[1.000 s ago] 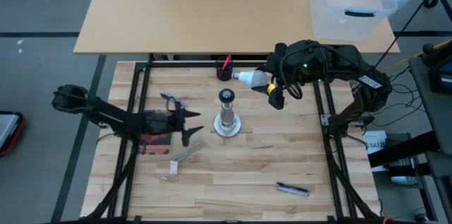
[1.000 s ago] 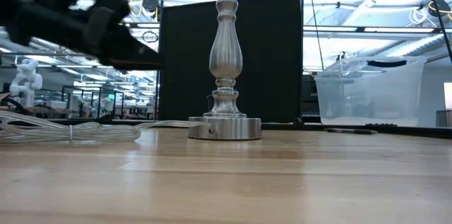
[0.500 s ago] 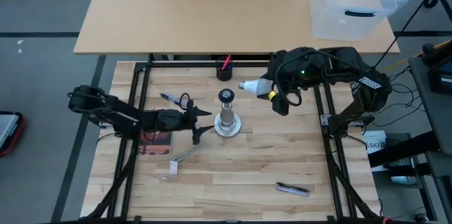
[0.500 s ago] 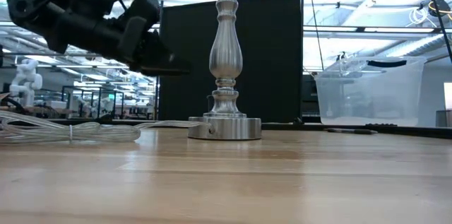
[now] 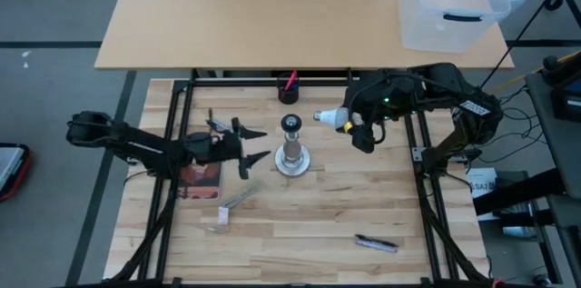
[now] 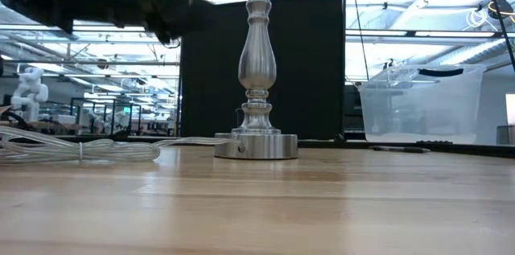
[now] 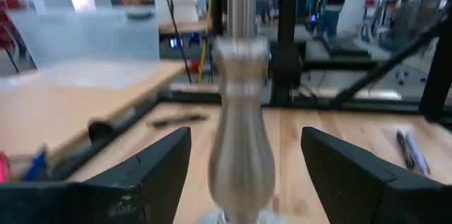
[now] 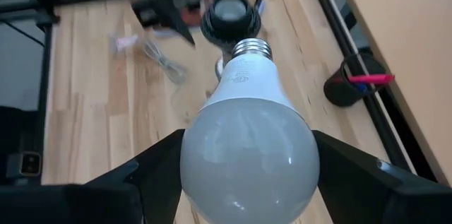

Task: Screw lightbulb
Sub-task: Insert the lightbulb into the desk lamp

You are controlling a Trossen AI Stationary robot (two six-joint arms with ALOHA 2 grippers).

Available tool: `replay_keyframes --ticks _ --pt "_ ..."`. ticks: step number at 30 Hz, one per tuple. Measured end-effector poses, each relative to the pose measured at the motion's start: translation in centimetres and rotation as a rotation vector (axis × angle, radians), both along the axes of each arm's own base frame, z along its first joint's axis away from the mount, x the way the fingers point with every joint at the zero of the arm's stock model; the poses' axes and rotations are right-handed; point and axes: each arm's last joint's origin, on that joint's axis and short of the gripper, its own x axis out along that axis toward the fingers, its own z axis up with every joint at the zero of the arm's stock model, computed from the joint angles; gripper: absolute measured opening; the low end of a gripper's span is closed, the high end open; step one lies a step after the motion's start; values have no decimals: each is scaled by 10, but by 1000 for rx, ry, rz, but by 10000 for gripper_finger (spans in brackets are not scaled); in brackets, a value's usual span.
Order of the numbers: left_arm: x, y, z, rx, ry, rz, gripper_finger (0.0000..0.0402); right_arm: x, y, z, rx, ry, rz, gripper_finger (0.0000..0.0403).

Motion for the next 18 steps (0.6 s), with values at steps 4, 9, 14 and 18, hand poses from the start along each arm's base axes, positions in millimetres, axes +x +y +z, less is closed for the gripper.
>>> replay_keyframes --ticks 4,9,14,18 --pt "-8 0 13 39 -23 3 275 9 0 -9 -1 58 0 266" --pt "2 0 35 51 146 0 275 23 1 -21 -16 127 18 267" --pt "11 0 58 98 287 2 275 28 1 -26 -23 160 27 265" --pt "13 0 70 116 269 4 275 25 3 -27 -10 189 15 267"
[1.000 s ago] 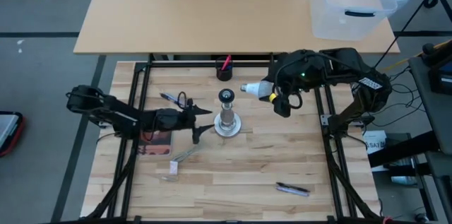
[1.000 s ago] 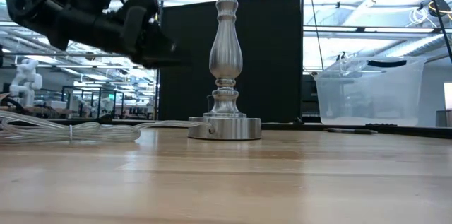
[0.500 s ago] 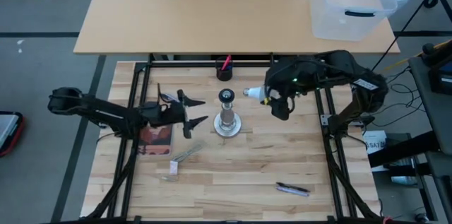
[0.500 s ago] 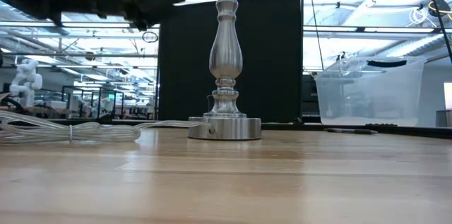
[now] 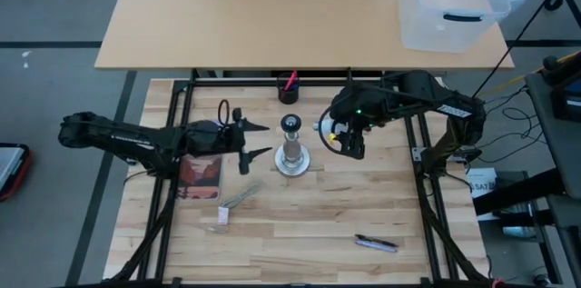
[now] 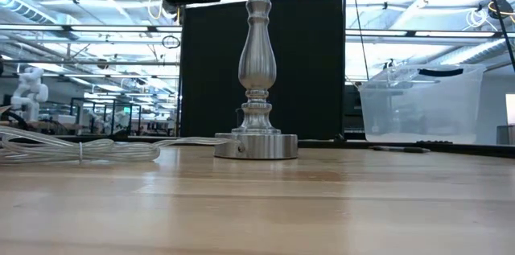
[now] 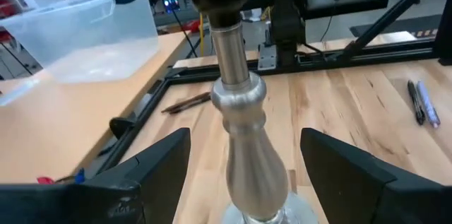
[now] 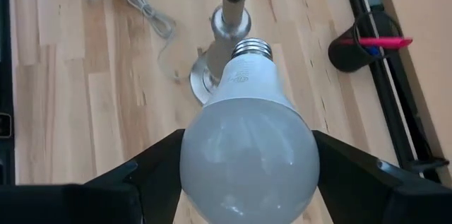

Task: Screw lightbulb
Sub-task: Insert the lightbulb into the desk lamp

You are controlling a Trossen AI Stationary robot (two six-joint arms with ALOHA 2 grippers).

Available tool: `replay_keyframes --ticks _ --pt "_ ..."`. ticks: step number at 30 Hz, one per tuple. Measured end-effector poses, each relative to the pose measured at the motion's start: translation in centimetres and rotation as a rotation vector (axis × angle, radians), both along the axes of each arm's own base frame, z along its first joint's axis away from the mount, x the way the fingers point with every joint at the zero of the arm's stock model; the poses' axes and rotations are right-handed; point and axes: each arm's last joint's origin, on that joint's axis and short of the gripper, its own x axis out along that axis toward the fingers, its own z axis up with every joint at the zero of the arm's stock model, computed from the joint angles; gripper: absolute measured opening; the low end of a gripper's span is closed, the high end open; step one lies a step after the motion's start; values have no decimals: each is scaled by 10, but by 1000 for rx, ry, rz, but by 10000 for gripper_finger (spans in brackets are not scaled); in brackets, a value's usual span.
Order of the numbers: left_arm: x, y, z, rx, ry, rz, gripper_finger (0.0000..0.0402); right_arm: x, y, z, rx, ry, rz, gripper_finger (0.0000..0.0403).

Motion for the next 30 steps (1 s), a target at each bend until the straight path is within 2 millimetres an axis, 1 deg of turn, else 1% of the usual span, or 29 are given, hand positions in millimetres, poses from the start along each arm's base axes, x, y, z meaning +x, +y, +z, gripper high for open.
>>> replay_keyframes --ticks 6,14,17,21,25,30 --pt "0 0 -1 17 15 -3 275 0 6 0 3 0 15 265" --pt "1 1 3 32 -10 -8 275 -1 5 1 -10 -4 33 265" --pt "6 4 1 8 -4 -20 275 0 5 2 -17 -13 45 268" --pt "17 13 -15 -36 69 -30 275 0 5 2 -21 -17 52 269" --pt "34 21 -43 -80 182 -40 275 0 5 2 -21 -16 52 266" --pt "53 24 -64 -102 194 -87 275 0 6 2 -12 -14 45 269"
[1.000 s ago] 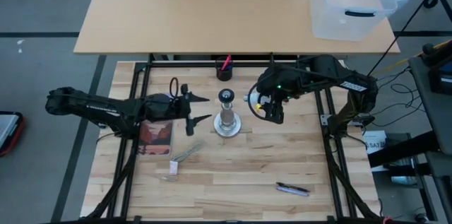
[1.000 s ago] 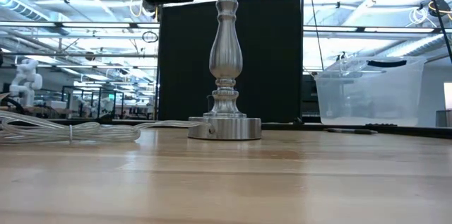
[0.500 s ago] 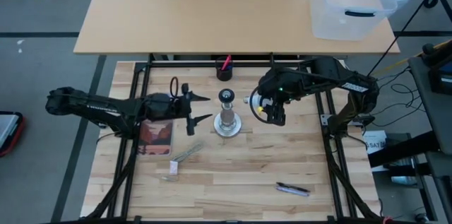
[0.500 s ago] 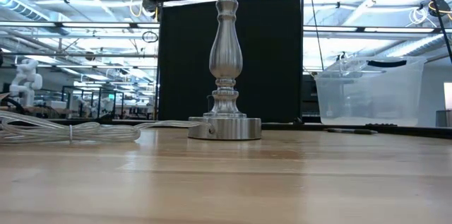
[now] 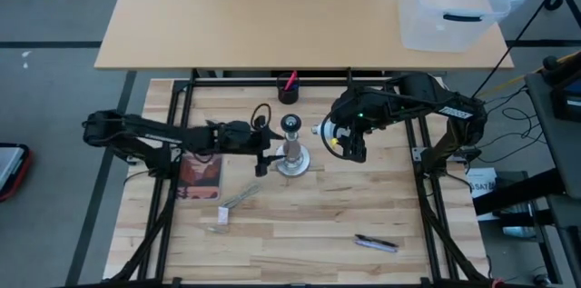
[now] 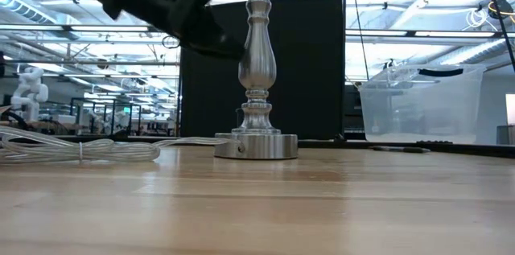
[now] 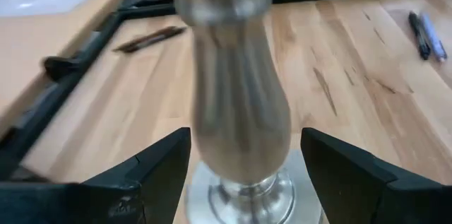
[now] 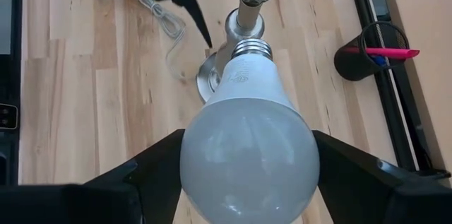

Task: Screw lightbulb
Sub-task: Insert the lightbulb into the desk lamp

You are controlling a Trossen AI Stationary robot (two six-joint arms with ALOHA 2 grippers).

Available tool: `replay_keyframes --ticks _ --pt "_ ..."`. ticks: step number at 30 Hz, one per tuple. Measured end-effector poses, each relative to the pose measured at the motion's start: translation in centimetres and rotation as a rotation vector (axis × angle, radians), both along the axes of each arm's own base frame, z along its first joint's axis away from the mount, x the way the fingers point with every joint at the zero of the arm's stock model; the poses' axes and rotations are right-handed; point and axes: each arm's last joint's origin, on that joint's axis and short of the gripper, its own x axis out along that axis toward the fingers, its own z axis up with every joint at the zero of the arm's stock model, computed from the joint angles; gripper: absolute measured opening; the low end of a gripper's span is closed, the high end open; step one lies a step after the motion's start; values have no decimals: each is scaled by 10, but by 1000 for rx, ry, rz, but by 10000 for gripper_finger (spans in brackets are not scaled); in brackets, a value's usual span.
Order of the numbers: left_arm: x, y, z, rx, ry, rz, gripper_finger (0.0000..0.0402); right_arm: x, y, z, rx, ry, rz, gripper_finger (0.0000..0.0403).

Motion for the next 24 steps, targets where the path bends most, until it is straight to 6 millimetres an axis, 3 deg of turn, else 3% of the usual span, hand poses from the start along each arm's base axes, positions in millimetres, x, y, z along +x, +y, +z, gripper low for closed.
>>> replay_keyframes --ticks 24 --pt "32 8 -29 -66 -143 -23 275 -1 1 -1 30 14 6 268"
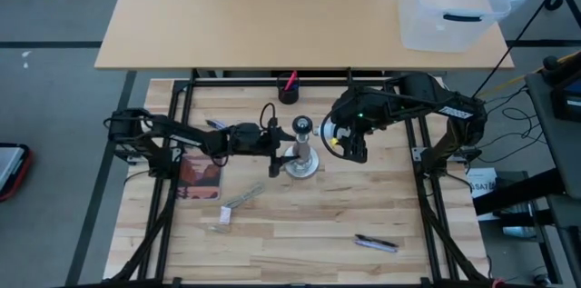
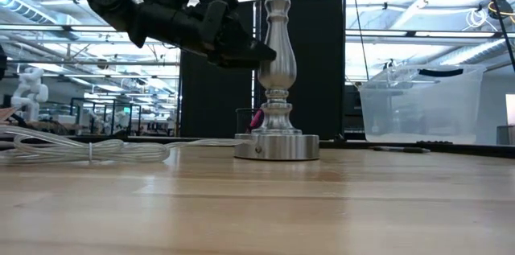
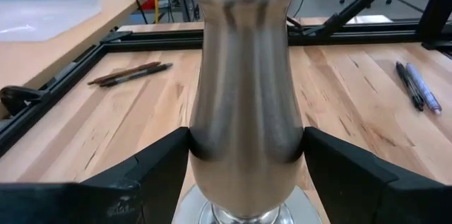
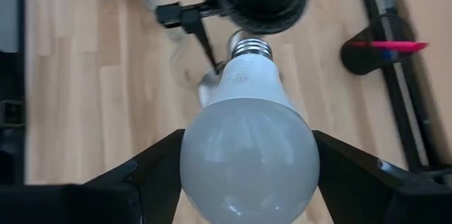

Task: Screw lightbulb
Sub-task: Insert the lightbulb into the desk lamp

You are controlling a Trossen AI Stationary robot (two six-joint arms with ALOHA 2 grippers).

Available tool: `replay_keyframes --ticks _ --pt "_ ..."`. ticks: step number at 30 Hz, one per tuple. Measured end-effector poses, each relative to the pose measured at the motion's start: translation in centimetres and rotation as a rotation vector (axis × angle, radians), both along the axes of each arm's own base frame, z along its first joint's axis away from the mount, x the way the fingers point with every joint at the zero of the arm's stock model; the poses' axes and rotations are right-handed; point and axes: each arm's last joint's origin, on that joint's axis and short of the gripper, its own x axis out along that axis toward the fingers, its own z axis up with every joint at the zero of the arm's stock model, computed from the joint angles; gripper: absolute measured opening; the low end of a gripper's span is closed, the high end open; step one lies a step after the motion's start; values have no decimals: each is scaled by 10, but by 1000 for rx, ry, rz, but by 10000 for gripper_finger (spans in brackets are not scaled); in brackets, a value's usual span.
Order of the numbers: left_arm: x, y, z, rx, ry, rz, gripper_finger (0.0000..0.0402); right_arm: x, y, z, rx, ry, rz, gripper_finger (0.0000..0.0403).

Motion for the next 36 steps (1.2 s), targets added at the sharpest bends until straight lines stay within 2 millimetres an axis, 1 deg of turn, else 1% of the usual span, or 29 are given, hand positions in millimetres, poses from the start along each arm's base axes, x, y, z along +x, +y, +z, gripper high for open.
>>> replay_keyframes --ticks 8,14,18,23,29,36 --pt "0 1 0 -3 -4 -6 275 -1 15 0 59 -4 83 269" --pt "0 1 1 -10 -15 -18 275 0 22 6 53 -63 132 269" --pt "0 1 1 -21 -23 -20 275 -2 21 18 32 -146 140 268" --pt "2 0 3 -26 -18 -24 275 -10 17 34 -48 -221 99 267" --pt "6 -1 8 -27 -32 -31 275 -10 11 33 -66 -202 65 270" --pt "8 -1 13 -26 -51 -53 275 -7 11 31 -69 -188 64 272"
